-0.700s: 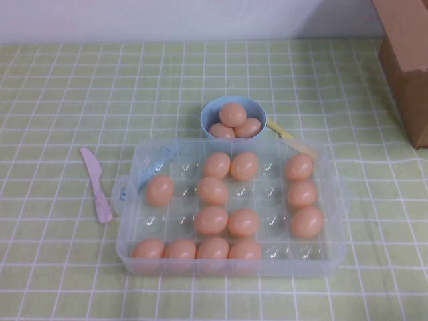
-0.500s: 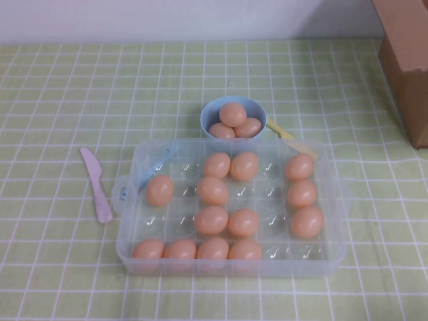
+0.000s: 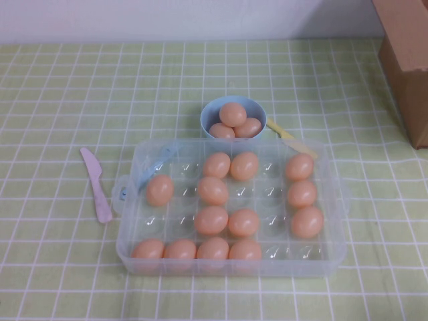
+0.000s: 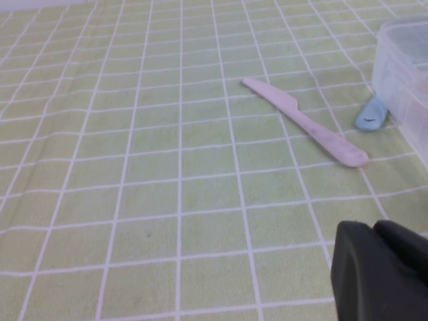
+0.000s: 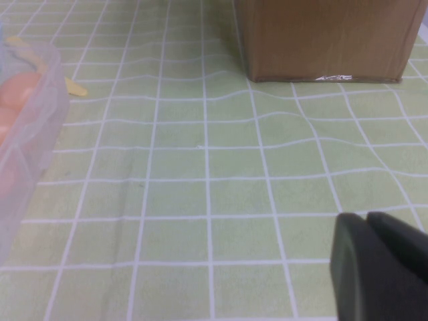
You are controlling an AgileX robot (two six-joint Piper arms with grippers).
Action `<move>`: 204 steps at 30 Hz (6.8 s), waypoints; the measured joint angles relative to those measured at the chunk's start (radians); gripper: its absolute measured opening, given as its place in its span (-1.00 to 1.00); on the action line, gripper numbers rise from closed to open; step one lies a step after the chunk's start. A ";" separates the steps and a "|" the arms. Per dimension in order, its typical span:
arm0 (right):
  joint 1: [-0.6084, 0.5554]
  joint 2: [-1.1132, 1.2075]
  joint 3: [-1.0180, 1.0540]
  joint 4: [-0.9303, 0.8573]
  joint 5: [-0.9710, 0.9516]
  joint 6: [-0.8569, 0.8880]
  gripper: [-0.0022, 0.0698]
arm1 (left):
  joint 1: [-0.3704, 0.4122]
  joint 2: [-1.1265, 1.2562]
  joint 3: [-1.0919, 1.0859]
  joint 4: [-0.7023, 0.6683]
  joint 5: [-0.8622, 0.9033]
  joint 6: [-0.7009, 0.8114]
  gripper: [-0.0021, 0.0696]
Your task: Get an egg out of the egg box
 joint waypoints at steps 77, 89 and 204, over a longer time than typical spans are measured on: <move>0.000 -0.002 0.000 0.000 0.000 0.000 -0.99 | -0.266 1.249 -1.089 -0.074 0.706 0.177 -0.96; 0.000 -0.002 0.000 0.000 0.000 0.000 -0.99 | -0.486 1.696 -1.387 0.041 0.727 0.103 -0.88; 0.000 -0.006 0.000 0.000 0.000 0.000 -0.99 | -0.483 2.044 -1.418 0.186 -0.632 -0.504 0.05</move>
